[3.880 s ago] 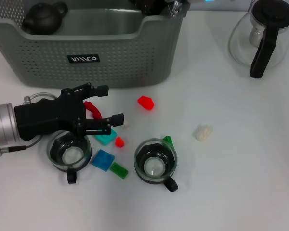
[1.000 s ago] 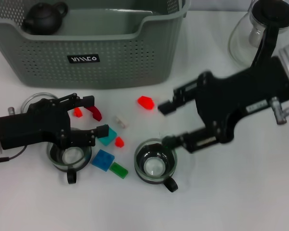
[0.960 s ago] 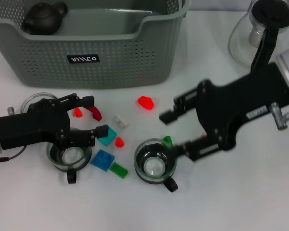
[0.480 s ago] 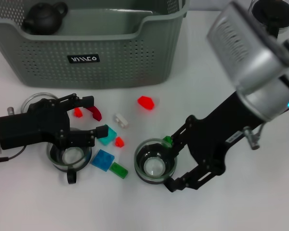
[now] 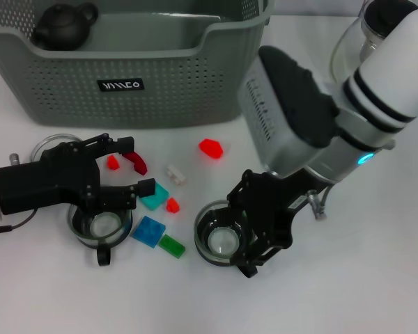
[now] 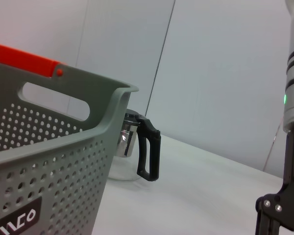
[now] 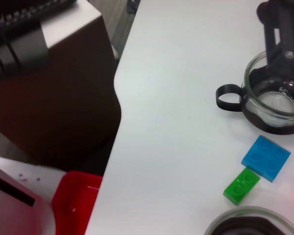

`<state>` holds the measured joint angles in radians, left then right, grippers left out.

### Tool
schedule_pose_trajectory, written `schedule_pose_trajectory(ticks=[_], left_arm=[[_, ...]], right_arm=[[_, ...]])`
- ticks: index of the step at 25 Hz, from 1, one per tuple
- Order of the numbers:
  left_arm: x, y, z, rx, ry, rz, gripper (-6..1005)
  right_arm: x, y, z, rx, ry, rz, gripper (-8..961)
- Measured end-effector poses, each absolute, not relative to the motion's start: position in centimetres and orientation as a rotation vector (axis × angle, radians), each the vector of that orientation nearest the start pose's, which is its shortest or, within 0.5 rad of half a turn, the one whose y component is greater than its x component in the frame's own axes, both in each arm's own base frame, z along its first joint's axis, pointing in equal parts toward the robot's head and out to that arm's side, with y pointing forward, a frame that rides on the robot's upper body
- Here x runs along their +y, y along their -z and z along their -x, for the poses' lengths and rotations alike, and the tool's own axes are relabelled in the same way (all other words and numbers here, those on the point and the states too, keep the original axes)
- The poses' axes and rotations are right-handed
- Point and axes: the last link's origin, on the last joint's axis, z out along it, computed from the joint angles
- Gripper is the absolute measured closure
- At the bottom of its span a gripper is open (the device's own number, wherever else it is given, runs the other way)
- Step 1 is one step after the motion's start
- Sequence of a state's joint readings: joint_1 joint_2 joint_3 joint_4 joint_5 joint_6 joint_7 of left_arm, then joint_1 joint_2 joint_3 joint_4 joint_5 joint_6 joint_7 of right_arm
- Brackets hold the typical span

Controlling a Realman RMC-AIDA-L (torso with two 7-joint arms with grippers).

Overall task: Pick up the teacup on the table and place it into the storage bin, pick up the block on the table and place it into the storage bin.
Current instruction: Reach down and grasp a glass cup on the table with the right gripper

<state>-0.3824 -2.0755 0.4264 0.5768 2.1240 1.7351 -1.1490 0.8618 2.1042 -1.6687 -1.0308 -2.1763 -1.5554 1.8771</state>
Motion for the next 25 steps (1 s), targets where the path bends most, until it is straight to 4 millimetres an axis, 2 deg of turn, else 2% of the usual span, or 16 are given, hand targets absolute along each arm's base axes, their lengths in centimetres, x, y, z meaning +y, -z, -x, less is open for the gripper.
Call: schedule_pose_trajectory(ticks=[9, 25], left_arm=[[26.3, -0.9, 31.5, -0.641, 0.818, 2.635, 52], [26.3, -0.8, 31.4, -0.643, 0.822, 2.632, 51]], right_arm=[[31.1, 11.3, -9.7, -0.361, 0.562, 3.301, 300], [30.3, 12.8, -9.8, -0.411, 0.631, 3.274, 300]])
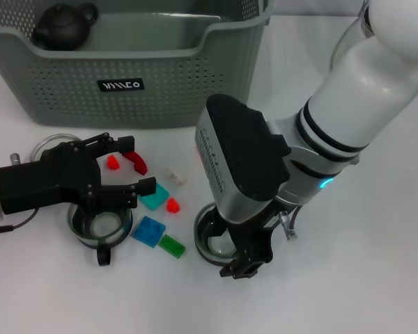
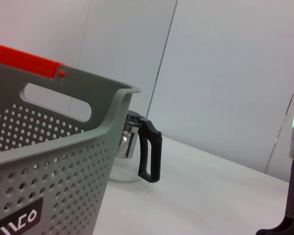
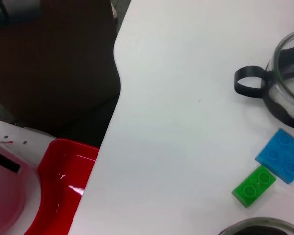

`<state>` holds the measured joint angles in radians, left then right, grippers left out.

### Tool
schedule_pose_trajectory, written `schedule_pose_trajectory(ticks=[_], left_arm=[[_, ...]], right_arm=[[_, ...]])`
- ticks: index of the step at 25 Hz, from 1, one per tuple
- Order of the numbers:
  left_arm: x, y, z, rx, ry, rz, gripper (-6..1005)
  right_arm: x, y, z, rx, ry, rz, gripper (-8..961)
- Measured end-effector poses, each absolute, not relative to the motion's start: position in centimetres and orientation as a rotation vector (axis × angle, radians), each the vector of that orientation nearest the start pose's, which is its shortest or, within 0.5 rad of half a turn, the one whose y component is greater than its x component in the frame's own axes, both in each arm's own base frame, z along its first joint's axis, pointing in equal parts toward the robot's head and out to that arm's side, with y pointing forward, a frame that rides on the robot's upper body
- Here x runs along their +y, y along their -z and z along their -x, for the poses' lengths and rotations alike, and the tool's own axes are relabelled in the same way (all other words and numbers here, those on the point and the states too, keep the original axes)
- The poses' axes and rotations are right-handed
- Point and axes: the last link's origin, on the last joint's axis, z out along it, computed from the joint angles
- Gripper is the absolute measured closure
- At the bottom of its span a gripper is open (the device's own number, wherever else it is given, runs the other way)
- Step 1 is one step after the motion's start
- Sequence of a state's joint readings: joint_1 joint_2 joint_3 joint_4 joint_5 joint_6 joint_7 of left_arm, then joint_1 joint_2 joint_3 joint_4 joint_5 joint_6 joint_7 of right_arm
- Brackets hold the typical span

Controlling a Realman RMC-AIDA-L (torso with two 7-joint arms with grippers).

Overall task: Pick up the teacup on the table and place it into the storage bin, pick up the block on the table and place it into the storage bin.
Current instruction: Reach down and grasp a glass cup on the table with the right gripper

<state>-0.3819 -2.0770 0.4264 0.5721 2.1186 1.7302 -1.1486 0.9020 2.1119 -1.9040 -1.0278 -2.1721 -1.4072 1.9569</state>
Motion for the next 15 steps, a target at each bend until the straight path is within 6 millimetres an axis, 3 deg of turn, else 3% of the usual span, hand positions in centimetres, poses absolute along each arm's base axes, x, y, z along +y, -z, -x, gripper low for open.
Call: schedule_pose_trajectory(ticks=[15], left_arm=[[26.3, -0.6, 31.5, -0.641, 0.816, 2.629, 51]], right_arm=[[29.5, 14.1, -10.3, -0.465, 0.67, 3.25, 331]])
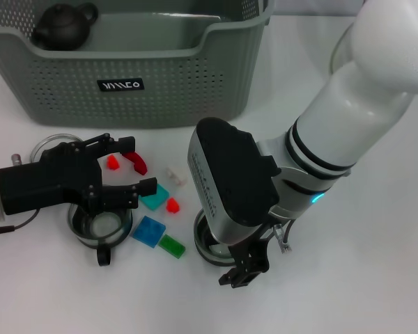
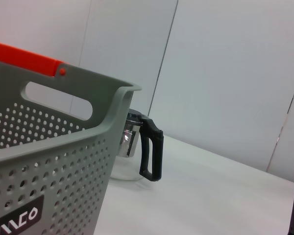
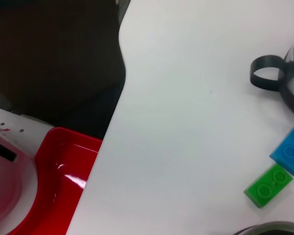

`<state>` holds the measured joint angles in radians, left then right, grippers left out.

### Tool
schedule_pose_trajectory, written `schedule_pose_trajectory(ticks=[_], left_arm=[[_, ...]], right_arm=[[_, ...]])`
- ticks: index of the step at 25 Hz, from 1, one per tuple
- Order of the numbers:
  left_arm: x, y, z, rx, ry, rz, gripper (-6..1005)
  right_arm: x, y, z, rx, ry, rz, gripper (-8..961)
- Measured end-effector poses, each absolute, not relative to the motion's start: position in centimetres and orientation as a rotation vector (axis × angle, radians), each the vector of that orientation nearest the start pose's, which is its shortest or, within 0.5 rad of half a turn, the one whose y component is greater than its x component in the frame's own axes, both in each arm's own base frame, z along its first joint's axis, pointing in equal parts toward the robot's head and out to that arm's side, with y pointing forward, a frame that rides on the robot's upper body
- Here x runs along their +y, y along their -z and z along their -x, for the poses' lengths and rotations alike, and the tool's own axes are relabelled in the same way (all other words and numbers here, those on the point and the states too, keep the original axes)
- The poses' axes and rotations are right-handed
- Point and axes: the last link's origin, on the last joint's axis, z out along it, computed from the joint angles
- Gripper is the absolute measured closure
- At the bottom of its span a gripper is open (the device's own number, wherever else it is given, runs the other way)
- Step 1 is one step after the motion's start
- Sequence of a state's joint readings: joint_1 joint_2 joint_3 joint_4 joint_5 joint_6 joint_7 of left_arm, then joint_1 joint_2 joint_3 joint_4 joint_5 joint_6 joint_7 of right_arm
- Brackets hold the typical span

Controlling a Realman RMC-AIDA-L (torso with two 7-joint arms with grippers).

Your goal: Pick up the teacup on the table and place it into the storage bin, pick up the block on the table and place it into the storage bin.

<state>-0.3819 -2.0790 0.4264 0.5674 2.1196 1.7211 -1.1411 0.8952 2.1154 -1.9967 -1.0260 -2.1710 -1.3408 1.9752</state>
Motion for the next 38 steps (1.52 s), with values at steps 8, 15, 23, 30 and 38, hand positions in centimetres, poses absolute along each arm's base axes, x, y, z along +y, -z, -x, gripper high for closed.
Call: schedule_pose_trajectory(ticks=[8, 15, 23, 30, 38], left_arm=[[26.2, -0.6, 31.5, -0.643, 0.818, 2.629, 51], [26.2, -0.6, 31.5, -0.643, 0.819, 2.627, 51], [26.3, -0.6, 31.5, -0.643, 0.82, 2.625, 51], [26.3, -0.6, 31.5, -0.643, 0.82, 2.625, 52], [26.2, -0.6, 31.5, -0.643, 0.818, 2.626, 52]], right_arm=[[29.6, 14.4, -10.9, -0.447, 0.703, 3.243, 354], [29.7, 14.4, -11.0, -0.411, 0.714, 3.24, 374], [29.8, 14.3, -10.9, -0.387, 0.716, 3.234, 716], [29.8, 14.3, -10.7, -0.387, 0.714, 3.234, 883], [30.3, 12.9, -10.3, -0.281, 0.693, 3.239, 896]])
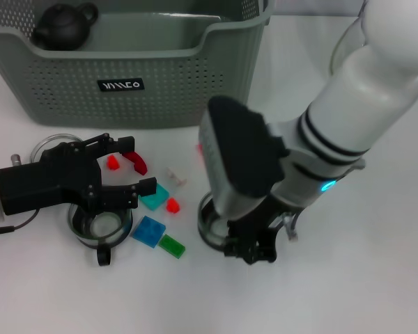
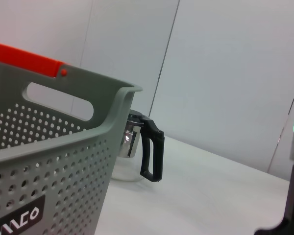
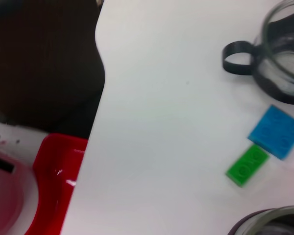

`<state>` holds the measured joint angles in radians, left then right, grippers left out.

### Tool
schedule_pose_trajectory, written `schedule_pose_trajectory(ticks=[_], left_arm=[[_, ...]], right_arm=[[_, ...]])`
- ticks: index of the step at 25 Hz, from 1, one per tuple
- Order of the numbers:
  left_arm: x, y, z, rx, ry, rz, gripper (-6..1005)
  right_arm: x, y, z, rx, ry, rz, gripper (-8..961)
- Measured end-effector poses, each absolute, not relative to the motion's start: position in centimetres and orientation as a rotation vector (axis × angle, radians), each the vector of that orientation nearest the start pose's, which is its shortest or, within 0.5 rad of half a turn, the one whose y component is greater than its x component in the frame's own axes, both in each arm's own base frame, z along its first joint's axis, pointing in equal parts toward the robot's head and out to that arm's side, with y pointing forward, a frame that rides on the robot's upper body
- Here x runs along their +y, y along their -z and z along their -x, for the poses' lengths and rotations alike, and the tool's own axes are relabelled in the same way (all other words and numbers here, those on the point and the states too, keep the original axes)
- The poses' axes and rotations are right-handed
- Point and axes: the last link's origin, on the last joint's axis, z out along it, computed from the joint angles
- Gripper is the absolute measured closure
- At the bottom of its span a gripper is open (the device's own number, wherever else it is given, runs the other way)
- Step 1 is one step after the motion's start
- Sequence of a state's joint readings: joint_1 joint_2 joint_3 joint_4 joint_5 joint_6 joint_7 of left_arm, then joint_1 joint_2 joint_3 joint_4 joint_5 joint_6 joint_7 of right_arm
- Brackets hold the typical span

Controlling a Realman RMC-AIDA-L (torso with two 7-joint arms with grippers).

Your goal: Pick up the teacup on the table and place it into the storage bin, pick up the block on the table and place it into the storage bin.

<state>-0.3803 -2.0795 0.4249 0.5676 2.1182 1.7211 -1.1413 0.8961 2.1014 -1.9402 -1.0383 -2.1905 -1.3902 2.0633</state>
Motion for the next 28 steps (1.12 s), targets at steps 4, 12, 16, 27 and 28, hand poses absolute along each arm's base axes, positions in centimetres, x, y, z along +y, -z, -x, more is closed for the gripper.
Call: schedule_pose_trajectory(ticks=[4, 12, 16, 27, 28], left_arm=[[26.2, -0.6, 31.6, -0.645, 0.813, 2.628, 52], [25.7, -0.8, 32.2, -0.666, 0.804, 2.612, 52], [25.5, -0.9, 32.3, -0.669, 0.804, 2.607, 52], [25.6, -0.6, 32.1, -0.667, 0.806, 2.615, 52], [25.6, -0.6, 32.1, -0.667, 0.807, 2.615, 52]], right_arm=[[31.4, 10.6, -10.3, -0.207, 0.63, 3.2, 895], [32.7, 4.5, -8.3, -0.105, 0.423, 3.138, 894], [32.8, 1.5, -5.0, -0.124, 0.277, 3.101, 894], [35.4, -0.3, 4.1, -0.351, -0.004, 2.899, 892], [36.3, 0.2, 4.2, -0.347, -0.009, 2.873, 892]])
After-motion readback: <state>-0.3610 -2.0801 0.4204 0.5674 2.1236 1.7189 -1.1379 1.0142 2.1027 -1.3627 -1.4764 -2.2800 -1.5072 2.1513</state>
